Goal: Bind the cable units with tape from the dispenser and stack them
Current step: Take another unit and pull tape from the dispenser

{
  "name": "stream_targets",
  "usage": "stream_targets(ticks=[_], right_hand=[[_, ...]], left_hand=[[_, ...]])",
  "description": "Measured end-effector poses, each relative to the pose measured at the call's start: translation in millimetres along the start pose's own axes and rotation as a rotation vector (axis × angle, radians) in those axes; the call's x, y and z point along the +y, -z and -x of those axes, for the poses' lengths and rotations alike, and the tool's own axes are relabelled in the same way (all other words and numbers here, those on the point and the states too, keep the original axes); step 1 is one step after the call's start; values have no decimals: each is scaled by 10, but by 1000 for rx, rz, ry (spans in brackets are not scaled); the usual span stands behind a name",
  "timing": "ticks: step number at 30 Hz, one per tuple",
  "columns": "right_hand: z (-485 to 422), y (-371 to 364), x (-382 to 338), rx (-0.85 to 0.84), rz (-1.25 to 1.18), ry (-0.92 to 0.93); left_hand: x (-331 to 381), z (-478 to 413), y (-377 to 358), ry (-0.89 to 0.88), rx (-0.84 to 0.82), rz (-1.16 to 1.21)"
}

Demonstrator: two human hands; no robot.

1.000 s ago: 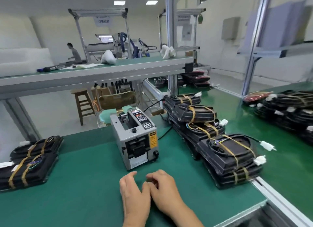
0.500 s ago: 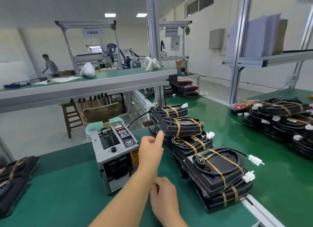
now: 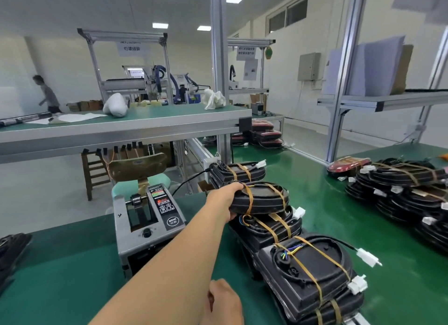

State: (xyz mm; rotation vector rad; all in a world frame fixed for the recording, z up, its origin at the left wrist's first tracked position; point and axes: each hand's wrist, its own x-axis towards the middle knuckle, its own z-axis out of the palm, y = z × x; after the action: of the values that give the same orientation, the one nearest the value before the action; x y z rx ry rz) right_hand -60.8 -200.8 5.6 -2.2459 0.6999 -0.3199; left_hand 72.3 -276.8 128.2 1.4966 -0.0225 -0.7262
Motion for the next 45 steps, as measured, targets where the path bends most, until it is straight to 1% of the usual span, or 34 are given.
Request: stream_targets(ticks=[3, 5, 7, 8, 11, 14, 18, 21, 23, 26, 28, 35, 37, 40, 45], right_hand=[[-10, -3, 11, -6, -9, 32], [-42, 1, 16, -3, -53, 25], [-95, -64, 59, -31, -65, 5], [-101, -102, 71, -16, -81, -9], [-44, -190, 100, 125, -139, 2], [-22, -249, 147, 196, -210, 12], [-64, -210, 190, 232, -307, 13], [-70, -160, 208, 250, -441, -57], [-72, -155, 233, 294, -447, -65], [-67, -176, 248, 355, -543, -92], [-74, -198, 255, 358, -607, -121], [-103, -260, 213, 366, -687, -157], [-132, -289, 129, 349, -729, -170], [-178, -362, -87, 274, -780, -145], [-236, -442, -458, 188, -879, -124]], left_hand=[[-46, 34, 24, -105, 24, 7], [-67, 103, 91, -146, 42, -9], [-82, 209, 204, -243, 62, -59], [-101, 265, 273, -311, 81, -105], [-158, 462, 543, -475, 103, -197], [-162, 745, 827, -576, 62, -276], [-127, 1059, 1195, -652, 32, -400], [-129, 1293, 1458, -706, -18, -476], [-130, 1450, 1616, -746, -17, -514], [-136, 1629, 1846, -753, -8, -586], [-156, 1714, 1999, -753, 4, -638], [-236, 1870, 2451, -729, 34, -842], [-248, 1898, 2561, -694, 16, -886], [-258, 1928, 2681, -658, -7, -965], [-320, 1955, 2837, -632, -36, -960]])
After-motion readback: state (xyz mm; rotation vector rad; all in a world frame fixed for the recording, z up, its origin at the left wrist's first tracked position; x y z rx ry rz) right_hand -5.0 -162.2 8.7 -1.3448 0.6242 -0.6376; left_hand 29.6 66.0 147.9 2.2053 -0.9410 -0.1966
